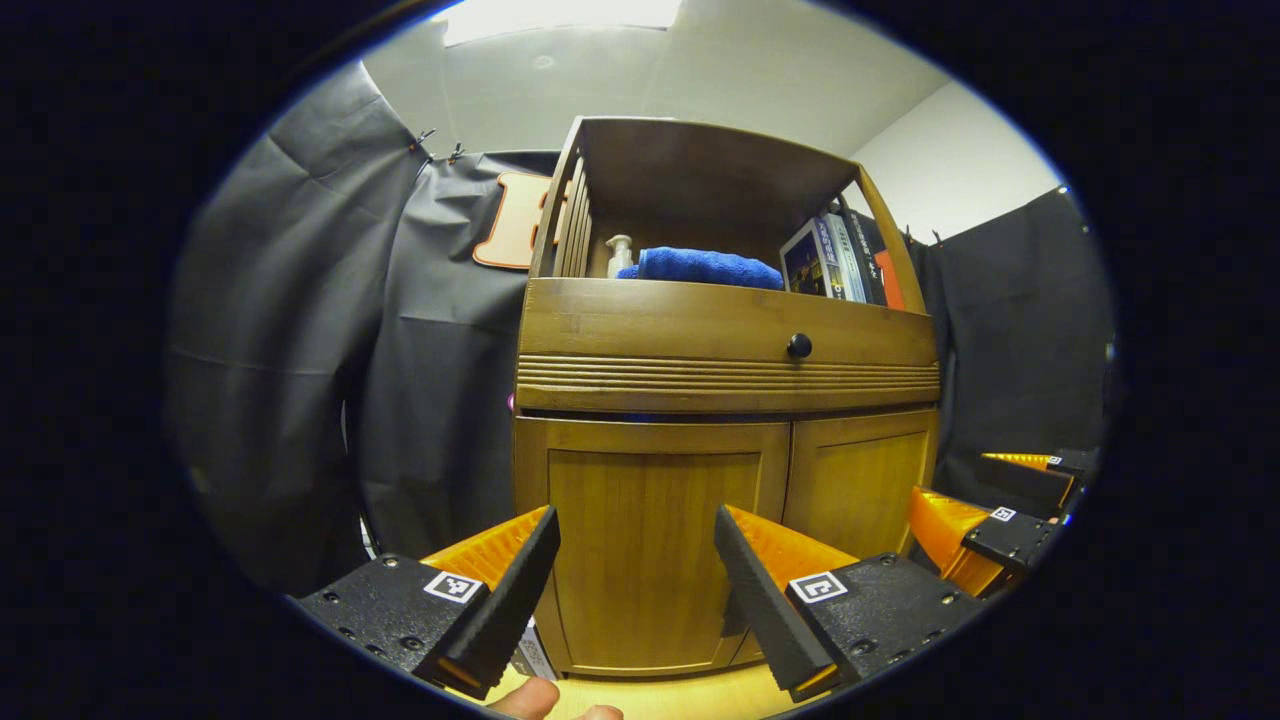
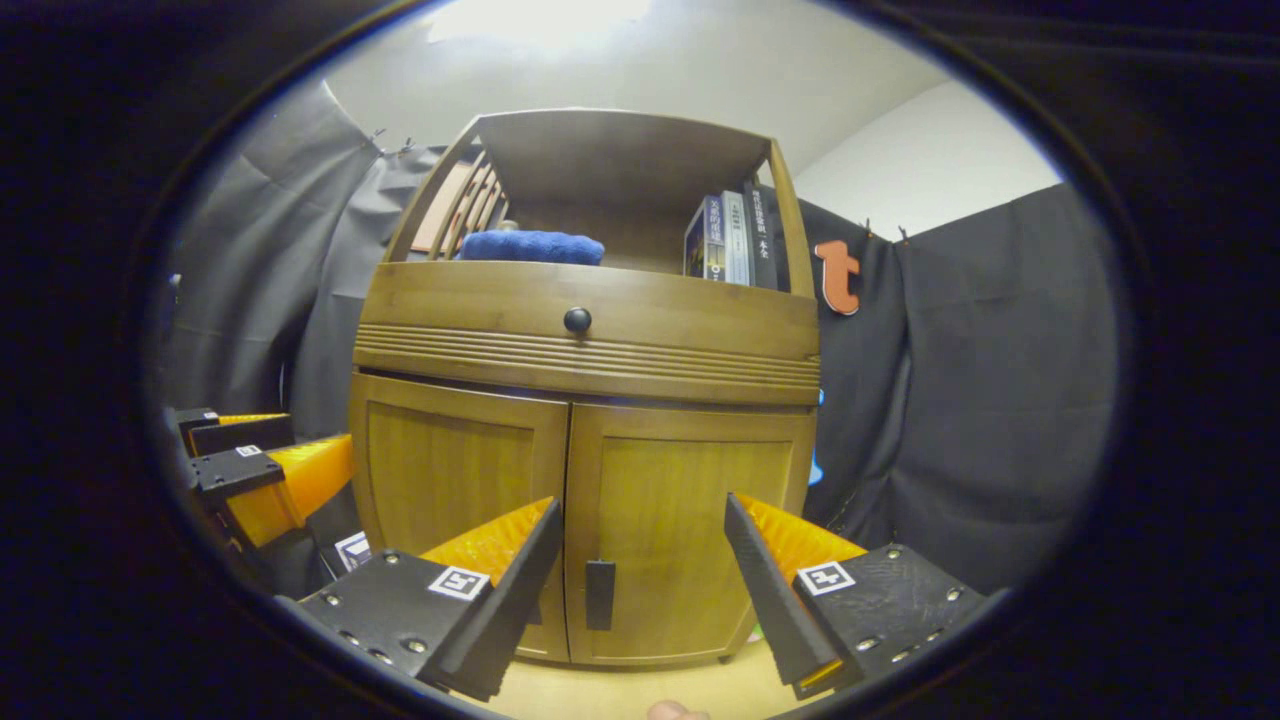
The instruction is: Open the right door of the double-door shoe cabinet with the right hand, and open the left door with the left hand.
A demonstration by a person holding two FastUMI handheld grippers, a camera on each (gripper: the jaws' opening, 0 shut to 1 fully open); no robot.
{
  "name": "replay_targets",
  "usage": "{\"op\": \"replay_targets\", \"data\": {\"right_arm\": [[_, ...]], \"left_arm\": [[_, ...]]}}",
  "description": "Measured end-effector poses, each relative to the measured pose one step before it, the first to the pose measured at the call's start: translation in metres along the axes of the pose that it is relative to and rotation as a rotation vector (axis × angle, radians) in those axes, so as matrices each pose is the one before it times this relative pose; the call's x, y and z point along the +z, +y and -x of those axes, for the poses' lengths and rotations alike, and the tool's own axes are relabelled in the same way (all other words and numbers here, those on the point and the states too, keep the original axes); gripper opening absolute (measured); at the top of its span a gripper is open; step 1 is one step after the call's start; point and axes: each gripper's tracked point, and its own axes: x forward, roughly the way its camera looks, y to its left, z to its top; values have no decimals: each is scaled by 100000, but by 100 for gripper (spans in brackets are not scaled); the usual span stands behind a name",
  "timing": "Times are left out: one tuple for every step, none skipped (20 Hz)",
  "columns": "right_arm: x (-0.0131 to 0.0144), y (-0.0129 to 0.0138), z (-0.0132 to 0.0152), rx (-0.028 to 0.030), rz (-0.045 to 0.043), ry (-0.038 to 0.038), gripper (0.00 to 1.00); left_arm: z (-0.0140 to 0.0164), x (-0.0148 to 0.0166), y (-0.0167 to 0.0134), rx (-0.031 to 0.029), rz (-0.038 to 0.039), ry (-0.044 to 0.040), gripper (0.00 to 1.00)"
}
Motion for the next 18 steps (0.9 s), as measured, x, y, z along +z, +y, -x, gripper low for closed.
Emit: {"op": "replay_targets", "data": {"right_arm": [[-46, -77, 142, -208, 55, 231, 95], [-139, -131, 72, -141, 142, 271, 96], [1, -89, 97, -186, 232, 134, 95], [-100, 3, 227, -183, 250, 142, 96], [-69, -58, 162, -147, 187, 238, 96], [-47, -50, 88, -126, 140, 180, 96], [11, 13, 180, -102, 109, 91, 96], [-51, 0, 67, -23, 141, -28, 96], [8, -9, 41, -103, 168, 44, 96], [-84, -37, 42, -77, 101, 100, 96], [-111, 15, -6, -198, -51, 304, 96], [-192, 86, 37, 23, -164, 596, 96], [-282, 127, -99, 240, -253, 813, 96], [-396, 128, -108, 94, -233, 989, 96], [-428, 180, -170, 373, -233, 1209, 96], [-507, 192, -141, 419, -79, 1299, 96], [-549, 205, -279, 570, 57, 1558, 96], [-554, 198, -310, 286, 132, 1729, 95]], "left_arm": [[89, -20, -157, -377, 562, -148, 92], [89, 144, -49, -317, 283, -320, 92], [37, 17, -29, -115, 174, -180, 92], [41, 115, -99, -290, 70, -193, 92], [139, 12, -139, -468, 166, -92, 92], [152, 32, -193, -447, 208, 59, 92], [135, -160, -207, -403, 263, 306, 92], [164, -15, -106, -353, 339, 172, 92], [34, -31, -67, -369, 289, 101, 92], [41, 64, 58, -152, 120, -103, 92], [35, -21, 86, 60, -148, -59, 92], [106, -43, 113, 146, -228, 65, 92], [-27, 0, 129, 143, -134, 45, 92], [69, -92, 86, 8, 36, 308, 92], [-9, -140, 75, 25, 109, 211, 92], [96, -88, 161, 142, 100, 191, 96], [-22, -90, 181, 212, 12, 188, 92], [-112, -47, 190, 333, -89, 75, 92]]}}
